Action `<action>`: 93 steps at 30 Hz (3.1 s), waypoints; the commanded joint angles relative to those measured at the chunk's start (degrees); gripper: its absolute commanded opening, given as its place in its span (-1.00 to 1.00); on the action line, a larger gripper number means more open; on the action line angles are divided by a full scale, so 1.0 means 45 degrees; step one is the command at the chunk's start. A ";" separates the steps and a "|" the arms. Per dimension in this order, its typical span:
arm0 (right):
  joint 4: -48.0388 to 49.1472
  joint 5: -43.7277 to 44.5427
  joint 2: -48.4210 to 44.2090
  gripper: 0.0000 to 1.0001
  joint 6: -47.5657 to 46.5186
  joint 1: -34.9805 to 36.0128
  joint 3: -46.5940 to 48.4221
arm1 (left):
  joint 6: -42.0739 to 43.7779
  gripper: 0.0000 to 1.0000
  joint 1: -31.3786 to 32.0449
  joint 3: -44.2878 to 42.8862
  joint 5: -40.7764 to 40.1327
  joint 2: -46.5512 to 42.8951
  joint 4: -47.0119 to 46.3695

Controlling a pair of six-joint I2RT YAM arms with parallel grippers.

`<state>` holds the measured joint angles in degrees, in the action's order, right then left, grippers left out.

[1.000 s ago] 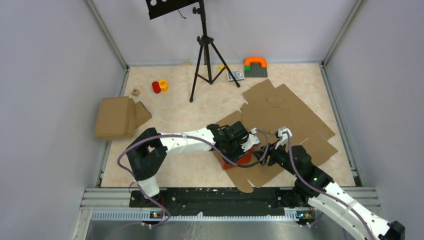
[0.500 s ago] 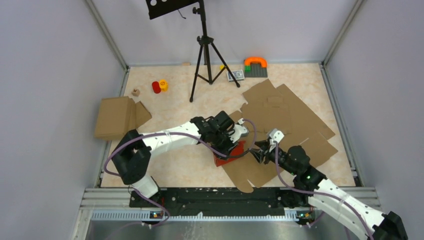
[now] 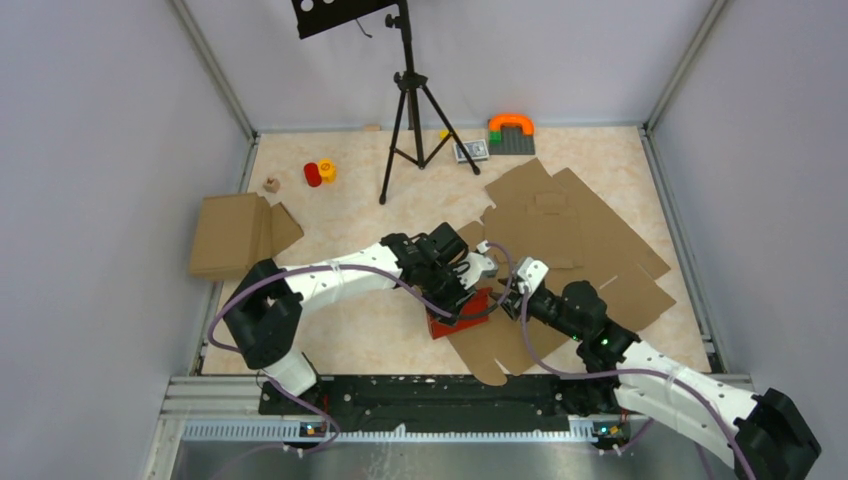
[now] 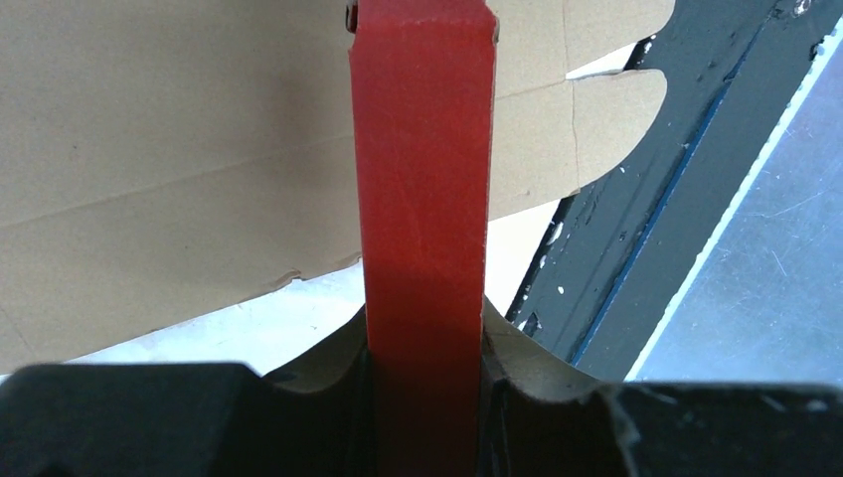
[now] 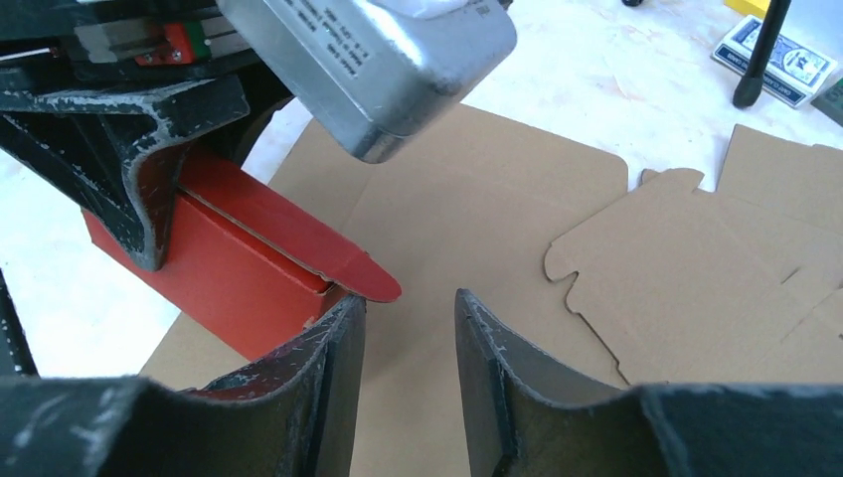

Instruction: Fold the paper box

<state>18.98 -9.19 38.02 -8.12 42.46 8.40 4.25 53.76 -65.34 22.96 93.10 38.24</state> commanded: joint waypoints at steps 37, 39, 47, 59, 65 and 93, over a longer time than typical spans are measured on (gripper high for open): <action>0.0632 0.0069 0.0482 -1.00 0.5071 0.0629 0.1933 | -0.0534 -0.56 0.0402 -0.0635 -0.1294 -0.0369 -0.1019; 0.0530 0.0032 0.0697 -1.00 0.5136 0.0643 0.2033 | -0.0535 -0.57 0.0440 -0.0699 -0.1384 -0.0221 -0.1009; 0.0021 0.0087 0.1322 -1.00 0.5473 0.0680 0.2317 | -0.0549 -0.58 0.0731 -0.0893 -0.1851 0.0376 -0.1047; -0.0235 0.0553 0.1405 -1.00 0.5659 0.0723 0.2201 | -0.0466 -0.60 0.1036 -0.1015 -0.1861 0.1362 -0.1529; -0.0391 0.0720 0.1523 -1.00 0.6011 0.0727 0.2362 | -0.0492 -0.60 0.1235 -0.1076 -0.1963 0.1590 -0.1561; -0.0760 0.0620 0.0915 -1.00 0.5590 0.0724 0.2921 | -0.0116 -0.65 0.2126 -0.1600 -0.1936 0.2619 -0.0685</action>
<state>5.61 0.64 43.94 19.46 44.45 16.29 -1.65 59.70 -70.87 11.07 101.91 36.77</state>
